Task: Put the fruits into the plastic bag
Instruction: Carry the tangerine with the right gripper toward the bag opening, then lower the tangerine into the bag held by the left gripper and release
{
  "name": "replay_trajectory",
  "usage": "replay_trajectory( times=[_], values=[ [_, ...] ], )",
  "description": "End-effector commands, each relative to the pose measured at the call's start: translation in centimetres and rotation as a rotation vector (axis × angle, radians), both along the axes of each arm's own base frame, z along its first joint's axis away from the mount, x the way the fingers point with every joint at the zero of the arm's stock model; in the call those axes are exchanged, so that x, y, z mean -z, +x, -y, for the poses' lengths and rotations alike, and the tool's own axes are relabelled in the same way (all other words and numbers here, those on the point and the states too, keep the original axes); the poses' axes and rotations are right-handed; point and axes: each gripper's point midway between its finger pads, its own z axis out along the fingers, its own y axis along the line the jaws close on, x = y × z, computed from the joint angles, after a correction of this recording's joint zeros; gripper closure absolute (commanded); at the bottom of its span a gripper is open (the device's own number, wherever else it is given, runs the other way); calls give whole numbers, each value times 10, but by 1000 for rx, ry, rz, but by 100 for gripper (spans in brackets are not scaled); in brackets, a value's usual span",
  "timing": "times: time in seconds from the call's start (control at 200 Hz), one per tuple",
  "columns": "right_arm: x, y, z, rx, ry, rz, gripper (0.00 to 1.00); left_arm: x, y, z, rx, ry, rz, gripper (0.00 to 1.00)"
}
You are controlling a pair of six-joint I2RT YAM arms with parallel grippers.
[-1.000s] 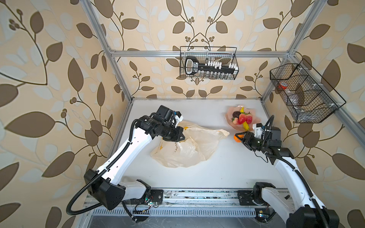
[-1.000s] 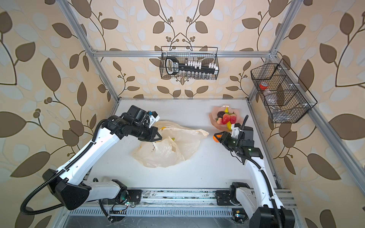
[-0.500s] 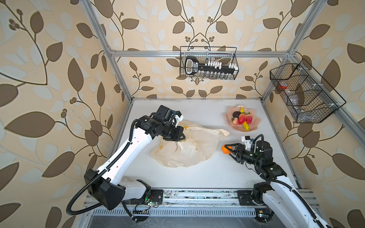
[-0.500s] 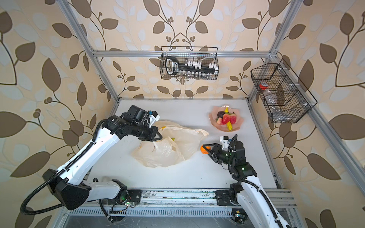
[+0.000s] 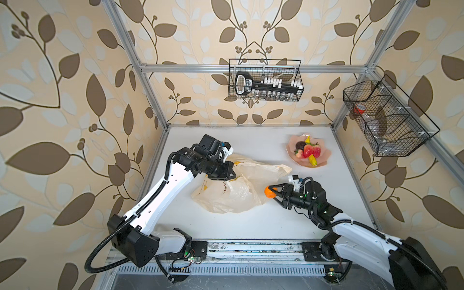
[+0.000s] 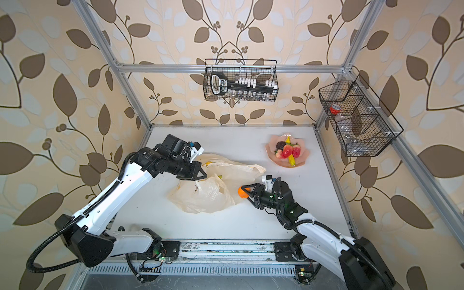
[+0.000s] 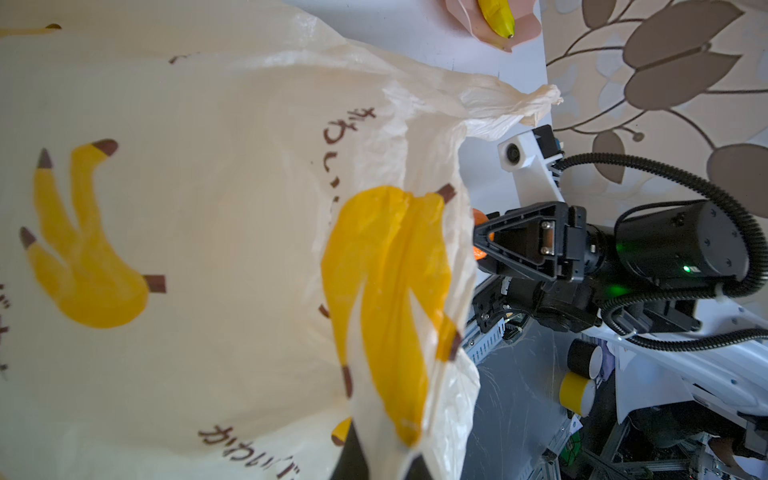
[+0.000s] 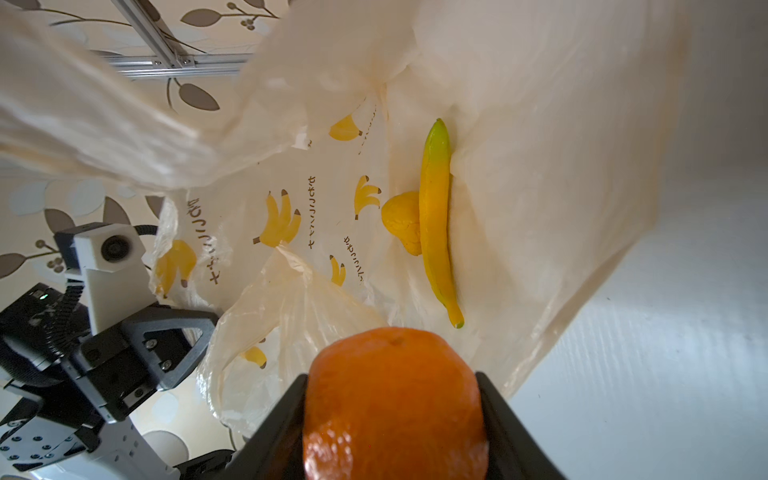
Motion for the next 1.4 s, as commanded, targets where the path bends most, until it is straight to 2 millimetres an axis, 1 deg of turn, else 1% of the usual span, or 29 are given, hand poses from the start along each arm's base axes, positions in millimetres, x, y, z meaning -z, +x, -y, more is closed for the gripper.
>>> replay_trajectory(
  times=[0.0, 0.07, 0.215, 0.455, 0.55, 0.795, 0.955, 1.025, 1.155, 1.255, 1.395],
  values=[
    [-40, 22, -20, 7, 105, 98, 71, -5, -8, 1, 19, -28, 10, 100],
    [-41, 27, -34, -24, 100, 101, 71, -4, -8, 1, 21, -27, 8, 100],
    [-38, 37, -56, -58, 103, 98, 72, -3, -10, 1, 22, -32, 5, 100],
    [-33, 42, -98, -142, 122, 72, 73, -5, -7, 4, 19, -45, 13, 100],
    [-30, 40, -115, -179, 135, 54, 73, -6, -5, 4, 16, -44, 19, 100],
    [-15, 31, -150, -279, 141, -26, 75, -4, 0, 5, 5, -41, 27, 100],
    [-4, 20, -171, -362, 141, -93, 74, -2, 3, 6, 1, -43, 29, 100],
    [1, 15, -181, -402, 134, -118, 73, -1, 5, 7, 0, -47, 26, 100],
    [9, 10, -192, -448, 106, -157, 67, 0, 5, 9, -1, -53, 23, 100],
    [15, 9, -197, -468, 84, -178, 62, 2, 6, 9, -3, -52, 21, 100],
    [21, 8, -198, -487, 52, -194, 57, 4, 5, 10, 0, -50, 17, 100]
  ],
)
